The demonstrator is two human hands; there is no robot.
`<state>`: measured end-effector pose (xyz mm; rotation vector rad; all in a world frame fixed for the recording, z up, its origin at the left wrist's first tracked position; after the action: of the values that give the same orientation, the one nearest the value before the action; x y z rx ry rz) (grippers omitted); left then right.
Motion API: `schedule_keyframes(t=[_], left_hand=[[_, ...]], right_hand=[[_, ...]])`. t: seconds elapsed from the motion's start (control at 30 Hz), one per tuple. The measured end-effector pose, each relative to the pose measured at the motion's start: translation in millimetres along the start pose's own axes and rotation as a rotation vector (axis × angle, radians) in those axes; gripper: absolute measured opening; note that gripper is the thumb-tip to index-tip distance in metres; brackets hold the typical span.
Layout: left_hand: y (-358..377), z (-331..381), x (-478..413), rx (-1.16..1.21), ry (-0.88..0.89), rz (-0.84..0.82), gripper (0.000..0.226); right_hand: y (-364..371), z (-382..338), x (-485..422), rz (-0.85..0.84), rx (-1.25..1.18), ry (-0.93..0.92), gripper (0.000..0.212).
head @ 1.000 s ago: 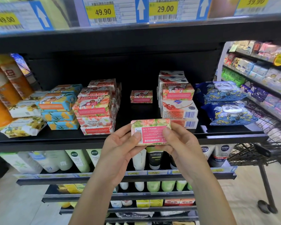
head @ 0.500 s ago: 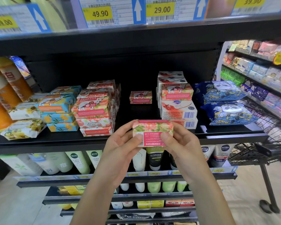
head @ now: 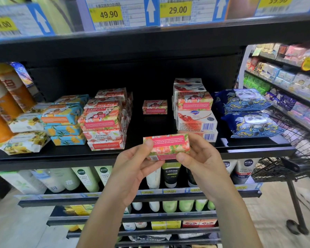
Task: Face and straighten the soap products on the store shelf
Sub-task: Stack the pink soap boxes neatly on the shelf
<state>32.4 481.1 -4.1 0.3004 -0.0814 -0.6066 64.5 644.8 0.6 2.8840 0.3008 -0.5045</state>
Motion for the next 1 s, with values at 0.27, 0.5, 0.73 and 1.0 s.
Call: schedule_keyframes(t=[0.27, 0.5, 0.73, 1.0], left_hand=[[-1.7, 2.4, -0.6, -0.042, 0.043, 0.001, 0.049], [-2.1, -0.8, -1.6, 0.006, 0.052, 0.024, 0.057], [0.8, -0.9, -4.2, 0.000, 0.047, 0.003, 0.059], [3.4, -5.2, -6.9, -0.010, 0.010, -0.021, 0.043]], right_hand=[[-1.2, 16.1, 2.1, 0.061, -0.060, 0.180, 0.093], [0.5, 11.4, 3.4, 0.105, -0.095, 0.179, 0.059], [-6.2, 9.6, 6.6, 0.135, -0.084, 0.148, 0.046], [-8.7, -1.1, 6.9, 0.046, -0.026, 0.047, 0.062]])
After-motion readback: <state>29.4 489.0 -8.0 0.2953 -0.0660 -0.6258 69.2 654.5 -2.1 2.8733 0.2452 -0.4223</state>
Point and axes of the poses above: each hand's wrist, its own x-axis away from the middle knuckle, its own y-axis out of the palm, z = x × y, the point moved 10 cm from there along -x, towards the middle knuckle, and after that the axes turned 15 degrees about -z, right-handed, at the moved point
